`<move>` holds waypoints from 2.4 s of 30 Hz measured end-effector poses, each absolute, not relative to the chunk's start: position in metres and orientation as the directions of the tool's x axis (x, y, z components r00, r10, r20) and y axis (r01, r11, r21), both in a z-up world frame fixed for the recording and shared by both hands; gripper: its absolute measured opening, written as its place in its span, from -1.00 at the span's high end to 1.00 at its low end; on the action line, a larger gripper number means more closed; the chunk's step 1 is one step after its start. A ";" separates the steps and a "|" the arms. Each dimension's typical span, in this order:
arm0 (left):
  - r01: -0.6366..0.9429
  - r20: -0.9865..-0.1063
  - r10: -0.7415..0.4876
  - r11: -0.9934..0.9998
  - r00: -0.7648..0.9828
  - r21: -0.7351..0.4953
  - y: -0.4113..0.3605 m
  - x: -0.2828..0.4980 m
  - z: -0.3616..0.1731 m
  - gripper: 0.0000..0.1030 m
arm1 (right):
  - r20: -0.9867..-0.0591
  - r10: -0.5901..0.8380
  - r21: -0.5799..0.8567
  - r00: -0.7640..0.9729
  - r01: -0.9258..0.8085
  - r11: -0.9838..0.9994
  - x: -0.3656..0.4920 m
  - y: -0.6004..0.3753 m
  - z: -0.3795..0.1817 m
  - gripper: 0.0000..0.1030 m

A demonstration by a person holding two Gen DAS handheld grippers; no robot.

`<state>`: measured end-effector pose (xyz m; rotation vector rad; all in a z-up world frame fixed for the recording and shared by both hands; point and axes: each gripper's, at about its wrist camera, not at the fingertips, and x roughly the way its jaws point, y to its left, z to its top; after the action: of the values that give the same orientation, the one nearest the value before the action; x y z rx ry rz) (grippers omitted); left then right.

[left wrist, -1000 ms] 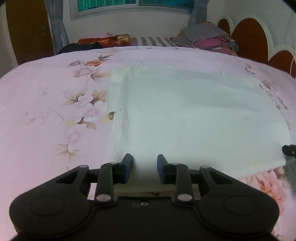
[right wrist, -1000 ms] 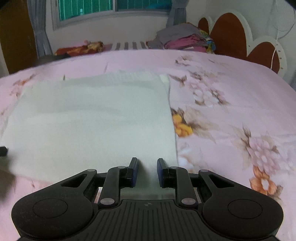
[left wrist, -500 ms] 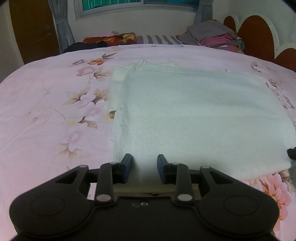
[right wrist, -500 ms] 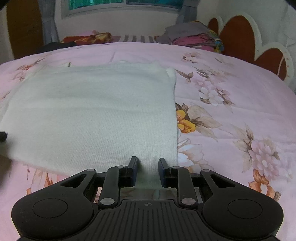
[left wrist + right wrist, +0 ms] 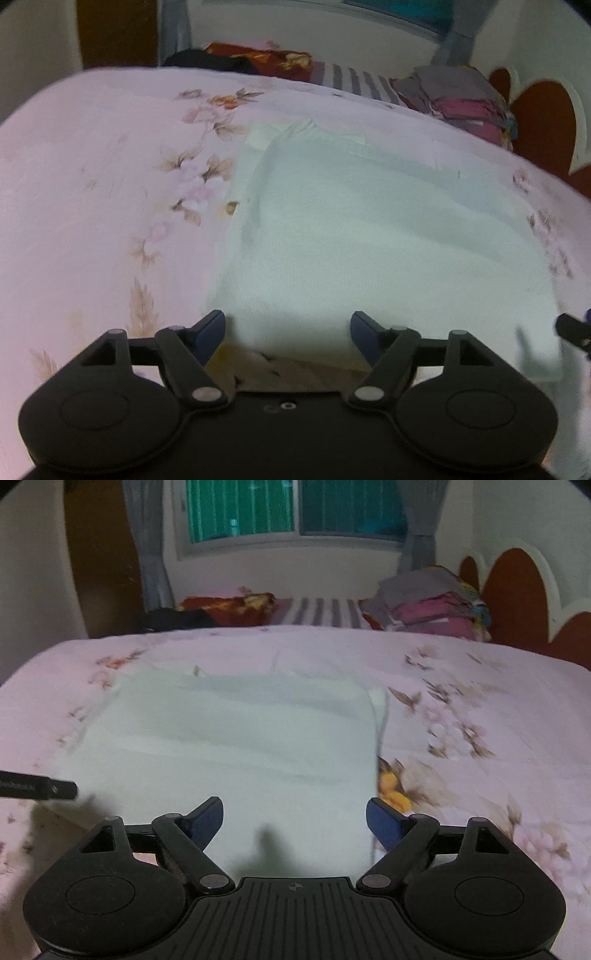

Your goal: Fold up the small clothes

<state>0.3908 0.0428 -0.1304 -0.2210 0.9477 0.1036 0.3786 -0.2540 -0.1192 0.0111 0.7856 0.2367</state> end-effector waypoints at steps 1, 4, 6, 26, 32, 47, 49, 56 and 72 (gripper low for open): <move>-0.192 -0.816 -0.021 0.968 0.578 -0.161 0.044 0.388 -0.129 -0.43 | -0.697 0.223 0.100 0.682 -0.216 0.971 0.380 -0.252 -0.117 -0.63; -0.224 -0.827 -0.049 0.952 0.561 -0.209 0.051 0.380 -0.130 -0.42 | -0.696 0.245 0.107 0.675 -0.240 0.965 0.383 -0.244 -0.114 -0.63; -0.255 -0.833 -0.094 0.928 0.546 -0.272 0.058 0.375 -0.135 -0.39 | -0.698 0.258 0.126 0.667 -0.241 0.962 0.384 -0.240 -0.114 -0.63; -0.349 -0.613 -0.214 0.661 0.761 -0.664 0.103 0.412 -0.189 0.17 | -0.716 0.265 0.128 0.646 -0.252 0.959 0.451 -0.168 -0.139 0.03; -0.385 -0.605 -0.209 0.605 0.768 -0.697 0.115 0.420 -0.202 0.83 | -0.753 0.258 0.122 0.605 -0.257 0.959 0.478 -0.150 -0.162 0.36; -0.166 -0.541 -0.180 0.833 0.822 -0.528 0.063 0.424 -0.125 0.87 | -0.724 0.297 0.160 0.623 -0.267 0.950 0.473 -0.159 -0.169 0.35; -0.073 -0.519 -0.223 0.869 0.825 -0.490 0.041 0.431 -0.108 0.87 | -0.701 0.318 0.218 0.638 -0.233 0.948 0.466 -0.173 -0.160 0.35; 0.245 -0.526 -0.416 0.898 0.742 -0.366 -0.067 0.451 -0.093 0.87 | -0.683 0.270 0.274 0.679 -0.105 0.956 0.442 -0.245 -0.138 0.35; 0.496 -0.660 -0.506 0.839 0.555 -0.226 -0.153 0.403 -0.143 -0.13 | -0.659 0.204 0.361 0.724 0.066 0.930 0.405 -0.349 -0.117 -0.50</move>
<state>0.4033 -0.1526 -0.1426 -0.0146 0.7841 -0.5915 0.4048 -0.3491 -0.1170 0.3772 0.7616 0.0783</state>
